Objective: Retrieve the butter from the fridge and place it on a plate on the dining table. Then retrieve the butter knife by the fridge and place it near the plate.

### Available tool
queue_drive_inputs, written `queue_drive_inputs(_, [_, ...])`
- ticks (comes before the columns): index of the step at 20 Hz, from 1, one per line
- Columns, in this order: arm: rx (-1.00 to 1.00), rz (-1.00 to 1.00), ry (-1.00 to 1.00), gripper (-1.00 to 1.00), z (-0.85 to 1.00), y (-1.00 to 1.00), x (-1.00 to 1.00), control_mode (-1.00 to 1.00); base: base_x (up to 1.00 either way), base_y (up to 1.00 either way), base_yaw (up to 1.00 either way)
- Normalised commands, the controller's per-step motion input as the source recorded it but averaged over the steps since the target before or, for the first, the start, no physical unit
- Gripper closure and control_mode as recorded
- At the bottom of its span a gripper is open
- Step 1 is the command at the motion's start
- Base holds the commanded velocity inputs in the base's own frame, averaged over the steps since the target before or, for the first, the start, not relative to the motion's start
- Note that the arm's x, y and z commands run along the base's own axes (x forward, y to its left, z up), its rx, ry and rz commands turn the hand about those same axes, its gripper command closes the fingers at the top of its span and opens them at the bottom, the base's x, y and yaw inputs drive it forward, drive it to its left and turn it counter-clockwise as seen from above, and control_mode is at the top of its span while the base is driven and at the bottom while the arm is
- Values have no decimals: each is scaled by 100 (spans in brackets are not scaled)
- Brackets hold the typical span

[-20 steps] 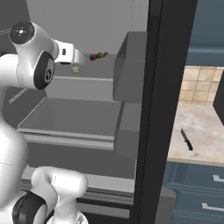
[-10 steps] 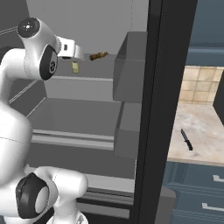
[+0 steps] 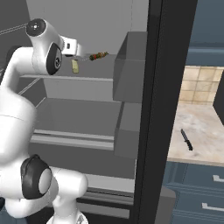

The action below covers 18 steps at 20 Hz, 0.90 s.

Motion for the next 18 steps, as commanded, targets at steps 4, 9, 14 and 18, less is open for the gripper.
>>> queue_drive_inputs(4, [0,0,15,-100,0,0,45,-100,0,0,0])
queue_drive_inputs(9, [0,0,4,-100,-17,0,22,-100,0,0,0])
queue_drive_inputs(14, [0,0,0,-100,-14,0,6,-100,0,0,0])
queue_drive_inputs(18, [0,0,0,-100,-16,0,0,-100,0,0,0])
